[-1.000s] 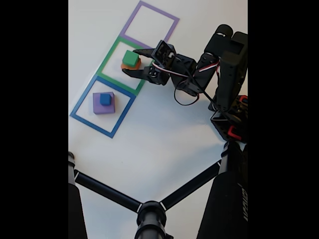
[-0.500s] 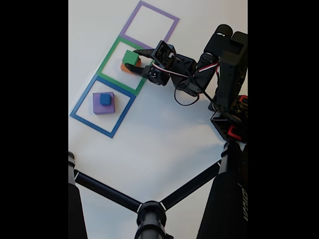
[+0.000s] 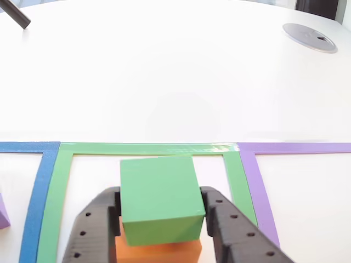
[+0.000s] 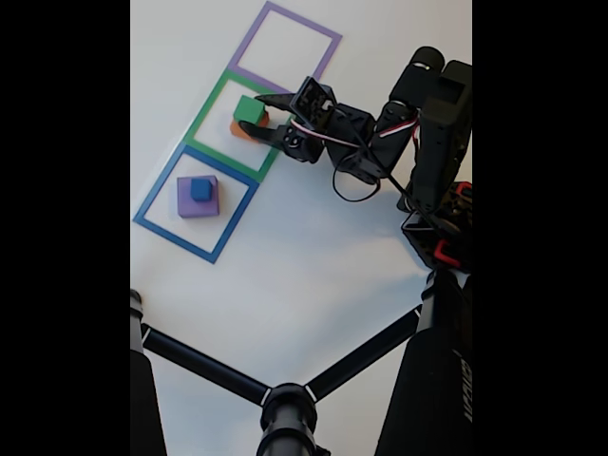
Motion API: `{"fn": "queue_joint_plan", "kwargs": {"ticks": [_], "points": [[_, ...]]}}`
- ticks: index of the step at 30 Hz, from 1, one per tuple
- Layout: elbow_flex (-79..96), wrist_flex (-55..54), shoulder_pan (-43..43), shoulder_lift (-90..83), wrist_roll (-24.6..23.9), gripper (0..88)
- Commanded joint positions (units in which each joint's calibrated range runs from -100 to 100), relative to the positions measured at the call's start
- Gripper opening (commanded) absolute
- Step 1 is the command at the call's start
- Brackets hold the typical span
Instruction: Tower of hanoi
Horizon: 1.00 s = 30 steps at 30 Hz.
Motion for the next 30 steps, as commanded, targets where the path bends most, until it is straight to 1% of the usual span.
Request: {"fn": "queue_joint_plan", "kwargs": {"ticks": [1,6,10,13,17,20,22,26,30], "points": [[1.82,9.0,-1.61,-13.83,0.0,9.3],[5.09,30.45,-1.99,-36.68,0.0,9.2],[4.46,55.07,-0.46,-57.03,0.0,9.2],[-1.73,75.23,1.46,-68.17,0.0,9.2],[-16.91,99.44,5.1,-73.34,0.0,9.1],[-32.54,117.58,8.65,-73.74,0.0,9.2],[-42.18,127.21,11.43,-73.18,0.0,9.4],[-56.64,141.95,16.9,-71.64,0.0,9.4],[-62.36,148.83,20.92,-71.64,0.0,9.5]]}}
